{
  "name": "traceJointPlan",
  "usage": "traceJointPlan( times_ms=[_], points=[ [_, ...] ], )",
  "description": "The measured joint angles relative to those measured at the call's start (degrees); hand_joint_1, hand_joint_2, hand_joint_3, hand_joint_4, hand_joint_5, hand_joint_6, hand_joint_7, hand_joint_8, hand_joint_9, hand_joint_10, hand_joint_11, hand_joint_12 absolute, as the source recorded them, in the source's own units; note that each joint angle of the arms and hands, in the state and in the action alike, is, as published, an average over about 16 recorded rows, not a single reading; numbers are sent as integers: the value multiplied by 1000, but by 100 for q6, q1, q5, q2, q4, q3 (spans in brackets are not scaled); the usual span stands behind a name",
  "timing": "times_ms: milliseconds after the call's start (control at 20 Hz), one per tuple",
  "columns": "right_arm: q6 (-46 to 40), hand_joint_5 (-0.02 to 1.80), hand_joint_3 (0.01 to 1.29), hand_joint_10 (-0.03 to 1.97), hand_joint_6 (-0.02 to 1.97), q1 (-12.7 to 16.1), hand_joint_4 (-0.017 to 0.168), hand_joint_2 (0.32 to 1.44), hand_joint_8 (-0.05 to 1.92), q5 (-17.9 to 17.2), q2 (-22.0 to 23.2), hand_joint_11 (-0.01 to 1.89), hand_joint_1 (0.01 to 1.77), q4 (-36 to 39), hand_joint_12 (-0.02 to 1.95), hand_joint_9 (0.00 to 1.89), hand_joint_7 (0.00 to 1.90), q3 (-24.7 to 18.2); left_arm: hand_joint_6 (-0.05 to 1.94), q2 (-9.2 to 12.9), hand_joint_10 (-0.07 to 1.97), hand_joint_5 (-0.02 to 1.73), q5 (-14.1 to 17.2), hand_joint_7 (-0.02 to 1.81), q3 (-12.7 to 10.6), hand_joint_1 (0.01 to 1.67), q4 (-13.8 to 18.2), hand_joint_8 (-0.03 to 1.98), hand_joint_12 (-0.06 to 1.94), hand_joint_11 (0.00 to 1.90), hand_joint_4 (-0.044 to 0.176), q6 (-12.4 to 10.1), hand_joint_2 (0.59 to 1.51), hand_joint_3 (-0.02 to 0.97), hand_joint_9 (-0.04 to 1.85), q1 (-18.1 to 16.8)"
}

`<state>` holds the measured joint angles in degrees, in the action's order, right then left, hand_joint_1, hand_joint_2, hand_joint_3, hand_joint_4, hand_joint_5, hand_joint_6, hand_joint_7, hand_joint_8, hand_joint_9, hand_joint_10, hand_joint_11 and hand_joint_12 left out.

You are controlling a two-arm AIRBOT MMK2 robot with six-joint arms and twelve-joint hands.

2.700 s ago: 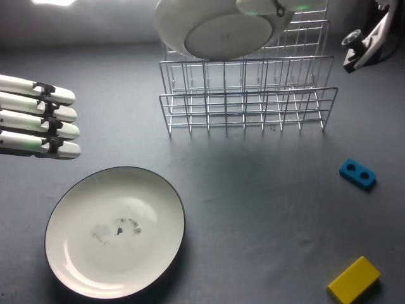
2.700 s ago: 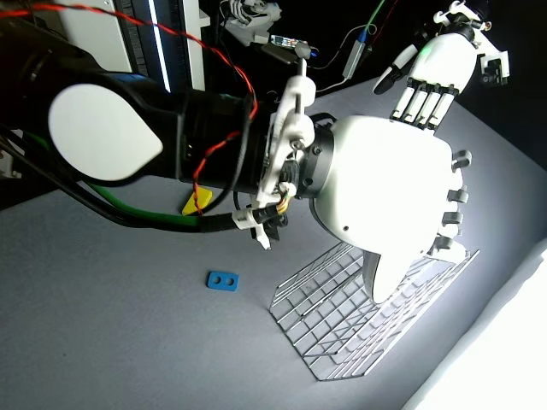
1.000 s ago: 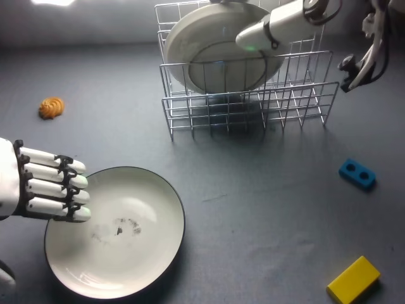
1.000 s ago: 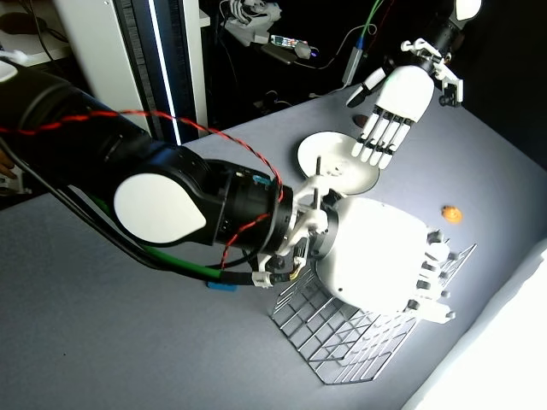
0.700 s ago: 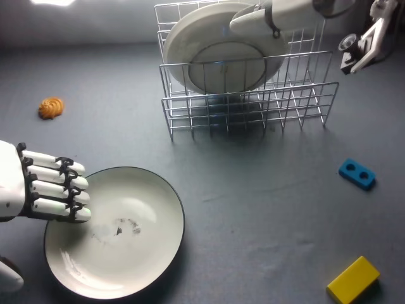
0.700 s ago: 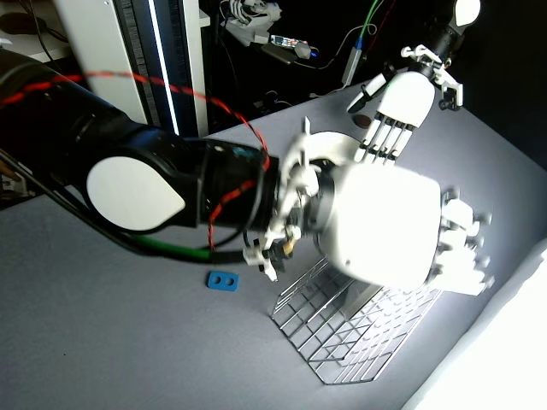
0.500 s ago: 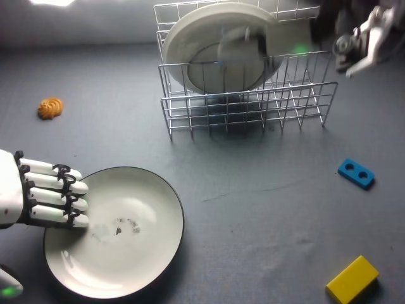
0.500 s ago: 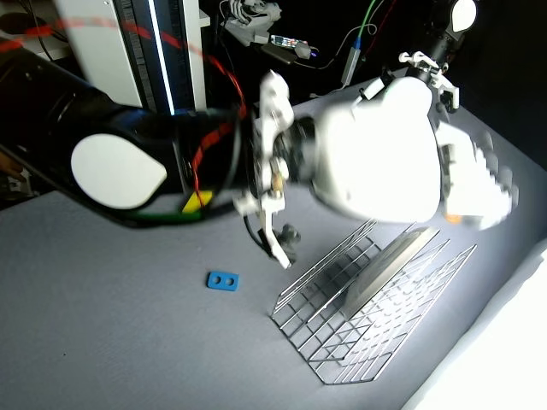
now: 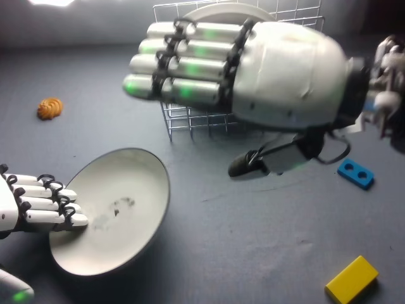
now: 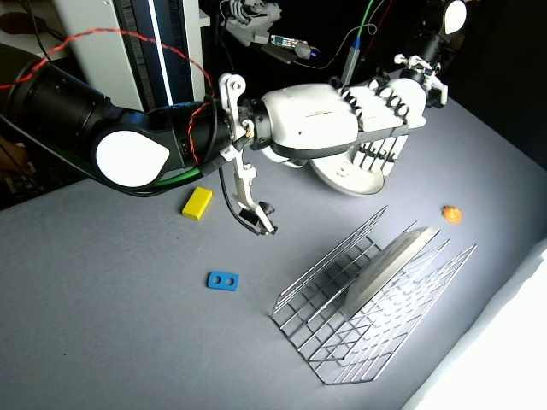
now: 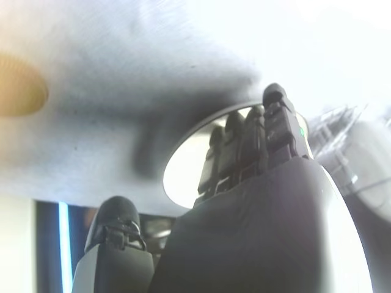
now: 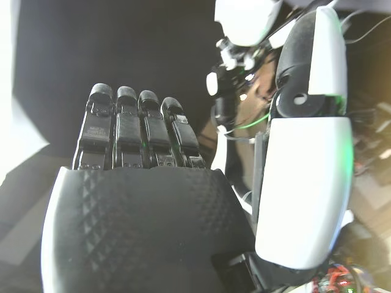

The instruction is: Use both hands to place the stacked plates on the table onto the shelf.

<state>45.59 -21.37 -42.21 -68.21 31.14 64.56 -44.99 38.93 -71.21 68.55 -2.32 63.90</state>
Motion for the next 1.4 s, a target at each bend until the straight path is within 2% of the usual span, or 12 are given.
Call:
traceJointPlan(
  times_ms=[400,850,1050,1200,1400],
  points=[
    [1294,21,11,9,6,-239,3,859,8,545,-744,11,1064,-283,1,22,11,35,-37,95,-48,95,-266,73,226,23,-345,-9,44,49,-3,-379,1154,10,19,230],
    [2080,34,11,9,5,-267,3,904,8,1133,-1712,12,1034,-729,26,23,17,537,-37,111,-49,95,-297,72,269,23,-468,-10,42,49,-4,-398,1157,9,18,298],
    [2184,82,11,12,5,-325,3,949,8,1242,-2023,13,976,-826,202,54,63,806,-37,111,-49,95,-279,71,262,22,-506,-10,41,49,-5,-399,1156,10,18,326],
    [2221,162,11,31,11,-378,3,981,12,1270,-2178,16,950,-890,449,122,147,947,-37,110,-49,95,-265,70,255,22,-529,-10,42,49,-5,-400,1159,10,18,342],
    [2256,343,11,93,44,-428,1,1015,31,1259,-2307,72,952,-957,808,299,349,1061,-37,110,-49,98,-243,70,242,22,-552,-10,45,49,-5,-402,1162,10,19,358]
  ],
)
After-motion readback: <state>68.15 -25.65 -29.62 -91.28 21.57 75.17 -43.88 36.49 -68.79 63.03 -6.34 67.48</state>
